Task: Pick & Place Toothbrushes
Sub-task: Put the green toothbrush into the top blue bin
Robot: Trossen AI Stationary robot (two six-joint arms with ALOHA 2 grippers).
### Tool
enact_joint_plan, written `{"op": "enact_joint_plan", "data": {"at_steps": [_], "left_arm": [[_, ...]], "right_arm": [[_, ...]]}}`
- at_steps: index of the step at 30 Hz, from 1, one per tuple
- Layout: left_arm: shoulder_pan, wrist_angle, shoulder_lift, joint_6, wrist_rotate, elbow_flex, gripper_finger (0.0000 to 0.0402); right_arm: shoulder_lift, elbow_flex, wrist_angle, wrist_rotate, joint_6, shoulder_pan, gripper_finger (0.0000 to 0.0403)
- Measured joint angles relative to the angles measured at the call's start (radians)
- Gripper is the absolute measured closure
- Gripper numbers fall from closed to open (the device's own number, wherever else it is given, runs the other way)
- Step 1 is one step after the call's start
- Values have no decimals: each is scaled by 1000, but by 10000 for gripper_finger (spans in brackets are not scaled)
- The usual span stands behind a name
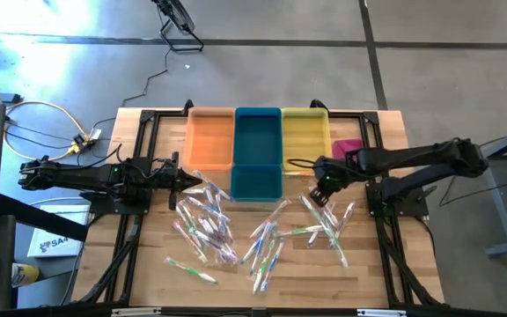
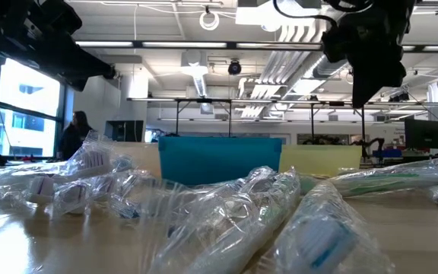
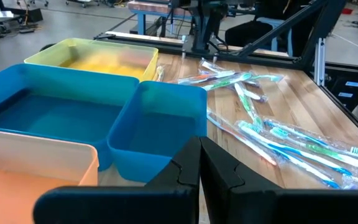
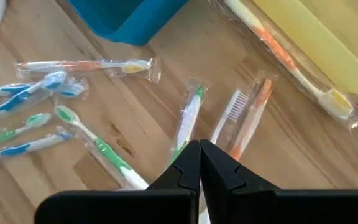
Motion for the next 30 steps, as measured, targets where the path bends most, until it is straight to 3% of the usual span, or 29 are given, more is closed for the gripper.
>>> {"op": "enact_joint_plan", "data": {"at_steps": [8,22,30], "left_arm": [[0,0,0,0,0,0,401],[0,-1,0,0,0,0,401],[0,-1,0,0,0,0,401]], "right_arm": [[77,0,10,-91,4,3,394],[192,0,16,-46,66,63,245],[228,0,56,-38,86,86,228]]}}
